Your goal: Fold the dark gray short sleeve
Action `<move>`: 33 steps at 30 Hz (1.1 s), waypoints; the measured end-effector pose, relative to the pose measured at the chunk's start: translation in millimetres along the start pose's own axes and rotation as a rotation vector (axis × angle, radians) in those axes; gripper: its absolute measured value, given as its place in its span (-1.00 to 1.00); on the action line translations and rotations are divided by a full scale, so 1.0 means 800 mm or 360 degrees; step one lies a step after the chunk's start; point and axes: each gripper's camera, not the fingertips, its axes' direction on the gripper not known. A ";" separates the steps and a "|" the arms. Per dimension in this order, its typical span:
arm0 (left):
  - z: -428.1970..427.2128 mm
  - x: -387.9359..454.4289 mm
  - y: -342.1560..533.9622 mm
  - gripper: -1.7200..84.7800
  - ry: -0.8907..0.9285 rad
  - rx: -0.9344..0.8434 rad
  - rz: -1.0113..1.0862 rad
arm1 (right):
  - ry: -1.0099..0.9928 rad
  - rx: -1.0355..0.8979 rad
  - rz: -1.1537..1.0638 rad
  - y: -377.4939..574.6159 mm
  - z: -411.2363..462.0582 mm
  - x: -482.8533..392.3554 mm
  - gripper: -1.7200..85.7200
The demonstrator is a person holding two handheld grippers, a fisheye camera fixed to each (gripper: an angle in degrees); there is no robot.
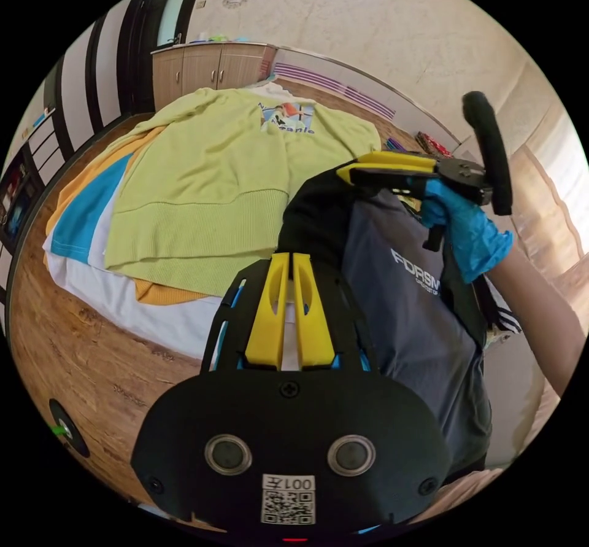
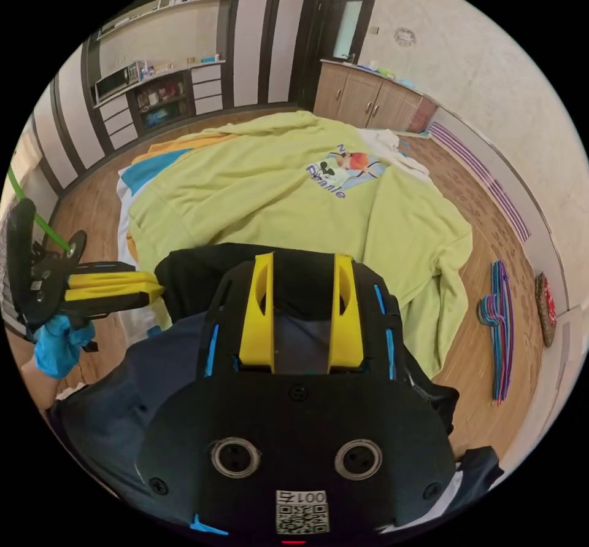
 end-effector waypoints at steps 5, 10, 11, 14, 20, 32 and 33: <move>-0.024 -0.018 0.011 -1.00 0.0023 0.0091 0.0030 | 0.0082 -0.0099 0.0012 -0.021 0.025 -0.013 -0.81; -0.059 -0.032 0.024 -1.00 -0.0050 0.0225 0.0025 | 0.0216 0.0146 0.0060 -0.031 -0.014 -0.008 -0.91; -0.062 -0.034 0.025 -1.00 -0.0050 0.0241 0.0027 | 0.0231 0.0182 0.0074 -0.031 -0.021 -0.006 -0.91; -0.075 -0.039 0.030 -1.00 -0.0035 0.0301 0.0029 | 0.0255 0.0295 0.0090 -0.028 -0.051 0.000 -0.93; -0.099 -0.034 0.029 -1.00 -0.0128 0.0460 0.0120 | 0.0242 0.0402 0.0066 -0.010 -0.081 0.007 -0.93; -0.142 0.005 -0.029 -1.00 -0.0263 0.0540 0.0493 | 0.0030 0.0424 -0.0146 -0.015 -0.100 -0.025 -0.84; -0.142 0.008 -0.031 -1.00 -0.0256 0.0527 0.0511 | -0.0007 0.0496 -0.0225 -0.015 -0.113 -0.037 -0.80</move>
